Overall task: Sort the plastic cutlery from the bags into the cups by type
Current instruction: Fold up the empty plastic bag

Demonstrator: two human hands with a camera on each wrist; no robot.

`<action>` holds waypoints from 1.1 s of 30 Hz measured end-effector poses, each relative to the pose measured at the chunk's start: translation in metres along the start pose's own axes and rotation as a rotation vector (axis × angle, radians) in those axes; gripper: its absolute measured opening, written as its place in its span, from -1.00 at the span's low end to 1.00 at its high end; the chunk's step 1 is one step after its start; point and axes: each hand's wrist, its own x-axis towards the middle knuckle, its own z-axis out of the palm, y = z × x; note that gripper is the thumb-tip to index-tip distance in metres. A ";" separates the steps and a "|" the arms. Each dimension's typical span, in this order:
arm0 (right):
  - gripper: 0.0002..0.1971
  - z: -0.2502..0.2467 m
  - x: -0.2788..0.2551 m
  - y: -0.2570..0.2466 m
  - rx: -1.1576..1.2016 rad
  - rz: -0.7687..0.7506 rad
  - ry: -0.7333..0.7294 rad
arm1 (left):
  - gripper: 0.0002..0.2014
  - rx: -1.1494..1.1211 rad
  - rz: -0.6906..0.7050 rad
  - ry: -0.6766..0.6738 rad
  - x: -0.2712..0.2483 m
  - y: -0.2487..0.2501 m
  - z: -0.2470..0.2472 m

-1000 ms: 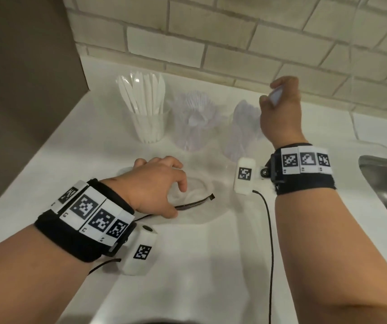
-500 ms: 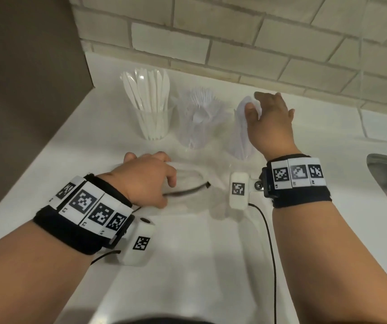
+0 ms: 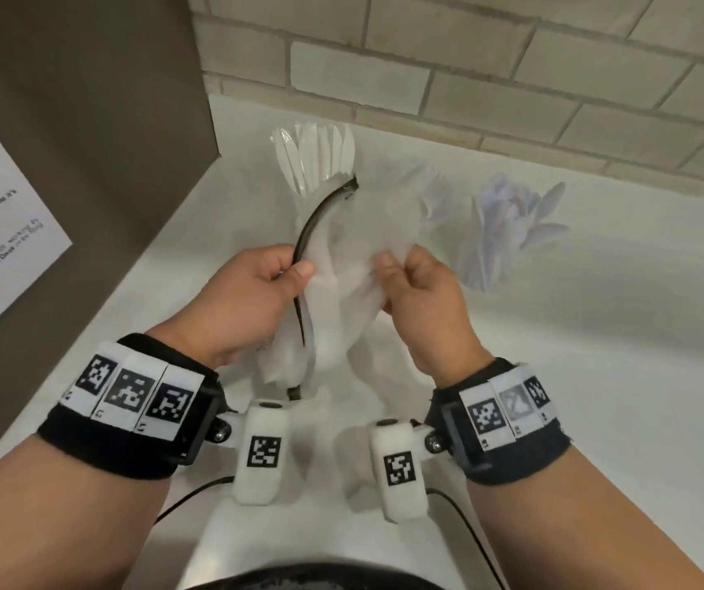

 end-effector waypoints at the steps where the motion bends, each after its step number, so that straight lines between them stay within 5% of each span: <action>1: -0.79 -0.001 0.001 -0.001 0.040 0.004 0.050 | -0.76 -0.025 -0.006 0.055 0.001 -0.003 -0.001; 4: -0.88 -0.014 0.007 -0.004 0.021 -0.020 0.209 | -0.75 -0.192 -0.106 0.190 0.003 -0.007 -0.010; 12: -0.64 -0.025 0.010 0.000 0.029 0.048 0.347 | -0.75 -0.648 -0.293 0.385 0.005 -0.001 -0.003; 14: -0.66 -0.024 0.010 0.001 0.044 0.088 0.357 | -0.63 -0.623 -0.306 0.265 0.000 0.005 -0.002; 17: -0.66 -0.022 0.009 0.000 0.076 0.105 0.382 | -0.10 -0.448 -0.373 -0.035 -0.012 0.011 0.005; 19: -0.64 -0.020 0.006 -0.001 0.101 0.089 0.367 | 0.04 -0.384 -0.369 -0.107 -0.019 0.008 0.016; 23: -0.51 -0.033 0.000 -0.002 0.056 0.044 0.331 | -0.24 -0.505 -0.271 -0.002 -0.018 0.000 0.011; 26: -0.51 -0.058 0.000 -0.004 0.014 0.046 0.387 | -0.27 -0.519 -0.244 0.067 -0.012 -0.008 -0.015; 29: -0.54 -0.065 -0.002 -0.004 0.033 0.098 0.320 | -0.16 -0.555 -0.188 0.000 -0.013 -0.009 -0.030; 33: -0.54 -0.058 -0.004 -0.005 0.000 0.131 0.199 | -0.33 -0.600 -0.077 -0.072 -0.012 -0.002 -0.033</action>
